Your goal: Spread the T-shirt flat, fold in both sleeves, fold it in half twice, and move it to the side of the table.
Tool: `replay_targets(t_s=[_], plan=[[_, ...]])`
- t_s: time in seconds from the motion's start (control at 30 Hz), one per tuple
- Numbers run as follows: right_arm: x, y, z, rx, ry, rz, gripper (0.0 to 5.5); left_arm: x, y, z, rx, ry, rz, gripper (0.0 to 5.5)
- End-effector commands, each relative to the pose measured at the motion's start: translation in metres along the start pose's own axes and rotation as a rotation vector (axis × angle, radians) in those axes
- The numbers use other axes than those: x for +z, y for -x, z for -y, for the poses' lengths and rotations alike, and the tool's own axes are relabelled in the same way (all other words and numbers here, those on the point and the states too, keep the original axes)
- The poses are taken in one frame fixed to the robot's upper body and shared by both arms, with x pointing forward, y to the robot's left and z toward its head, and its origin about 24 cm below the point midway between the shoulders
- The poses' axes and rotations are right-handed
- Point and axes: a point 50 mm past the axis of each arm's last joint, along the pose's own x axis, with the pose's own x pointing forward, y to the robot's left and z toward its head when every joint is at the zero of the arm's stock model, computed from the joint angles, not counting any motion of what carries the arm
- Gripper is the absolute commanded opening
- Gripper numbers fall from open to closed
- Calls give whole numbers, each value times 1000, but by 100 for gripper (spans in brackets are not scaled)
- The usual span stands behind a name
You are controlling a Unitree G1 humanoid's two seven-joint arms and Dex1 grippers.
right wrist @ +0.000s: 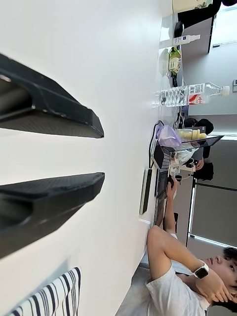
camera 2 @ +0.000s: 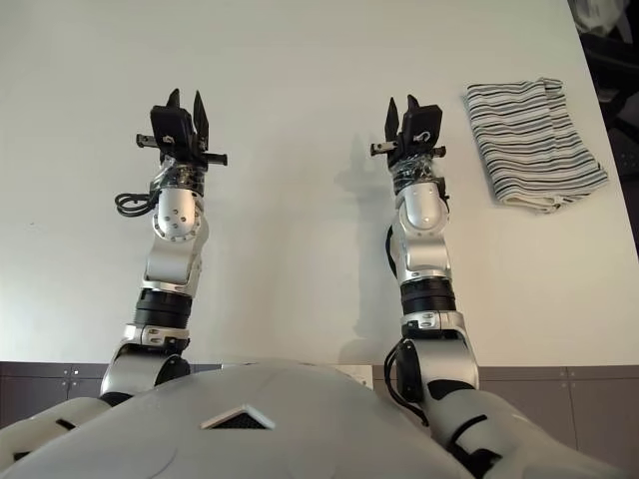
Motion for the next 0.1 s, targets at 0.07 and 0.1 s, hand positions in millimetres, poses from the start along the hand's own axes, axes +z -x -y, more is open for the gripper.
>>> replay_targets(t_s=[0.07,0.1], plan=[[5,-7,4,-10,12,21,126,4,-10,2,0,-12,20,138],[5,-7,3,-10,12,23,126,6,-10,1,-4,-16,25,138]])
